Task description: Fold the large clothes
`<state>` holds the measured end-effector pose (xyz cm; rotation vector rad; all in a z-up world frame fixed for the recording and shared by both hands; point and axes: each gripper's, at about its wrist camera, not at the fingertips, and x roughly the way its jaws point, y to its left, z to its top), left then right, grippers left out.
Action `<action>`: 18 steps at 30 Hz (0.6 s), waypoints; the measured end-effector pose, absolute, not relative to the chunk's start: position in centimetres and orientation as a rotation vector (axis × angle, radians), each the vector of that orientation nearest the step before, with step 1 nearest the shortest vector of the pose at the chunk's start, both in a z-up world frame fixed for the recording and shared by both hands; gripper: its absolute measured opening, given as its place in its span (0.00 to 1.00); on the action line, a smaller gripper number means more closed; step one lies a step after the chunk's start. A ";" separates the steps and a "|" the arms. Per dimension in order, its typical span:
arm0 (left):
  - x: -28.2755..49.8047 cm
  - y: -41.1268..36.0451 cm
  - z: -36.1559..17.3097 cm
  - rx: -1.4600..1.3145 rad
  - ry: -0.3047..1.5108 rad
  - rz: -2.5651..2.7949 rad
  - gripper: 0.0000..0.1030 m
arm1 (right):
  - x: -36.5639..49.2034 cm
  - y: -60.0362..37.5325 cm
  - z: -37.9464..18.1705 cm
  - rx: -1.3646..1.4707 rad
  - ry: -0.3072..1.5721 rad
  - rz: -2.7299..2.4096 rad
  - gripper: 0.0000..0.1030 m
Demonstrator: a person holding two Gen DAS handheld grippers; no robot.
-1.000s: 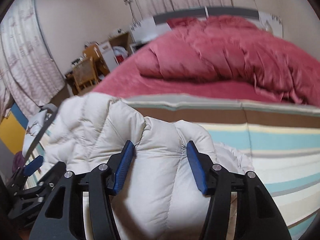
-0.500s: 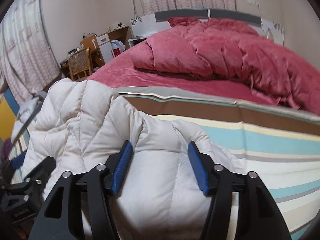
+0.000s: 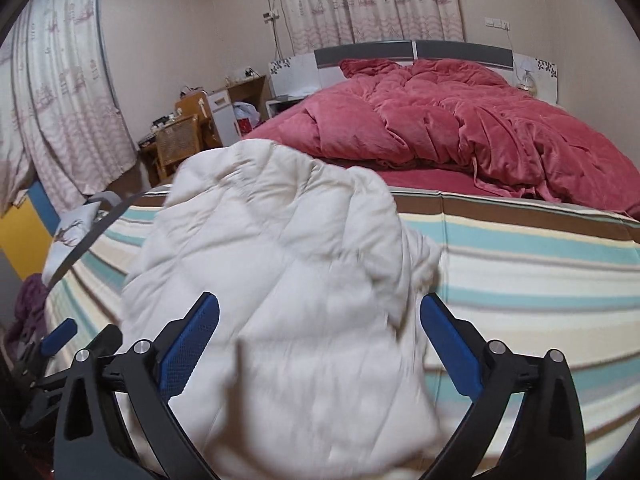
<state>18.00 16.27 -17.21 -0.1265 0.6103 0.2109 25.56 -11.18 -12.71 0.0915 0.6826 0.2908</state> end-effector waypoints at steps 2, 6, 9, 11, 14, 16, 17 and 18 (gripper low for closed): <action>16.6 16.2 -16.8 -0.133 0.611 0.228 0.98 | 23.9 -11.1 -12.5 0.083 0.680 0.293 0.97; 14.0 15.9 -16.4 -0.103 0.614 0.277 0.98 | 20.3 -11.1 -11.9 0.056 0.645 0.288 0.97; 12.3 15.4 -16.3 -0.050 0.614 0.331 0.98 | 17.8 -11.0 -11.5 0.011 0.616 0.282 0.97; 11.2 15.1 -16.3 -0.027 0.602 0.338 0.98 | 16.2 -10.9 -11.3 -0.014 0.603 0.277 0.97; 9.3 15.3 -16.1 -0.035 0.587 0.330 0.98 | 14.1 -10.6 -11.0 -0.039 0.587 0.273 0.97; 8.5 15.5 -16.0 -0.041 0.576 0.348 0.98 | 12.7 -10.4 -10.9 -0.050 0.574 0.264 0.97; 8.2 15.6 -15.9 -0.042 0.574 0.354 0.98 | 12.3 -10.4 -11.0 -0.050 0.574 0.260 0.97; 8.1 15.7 -15.9 -0.042 0.578 0.353 0.98 | 12.0 -10.4 -11.2 -0.045 0.577 0.256 0.97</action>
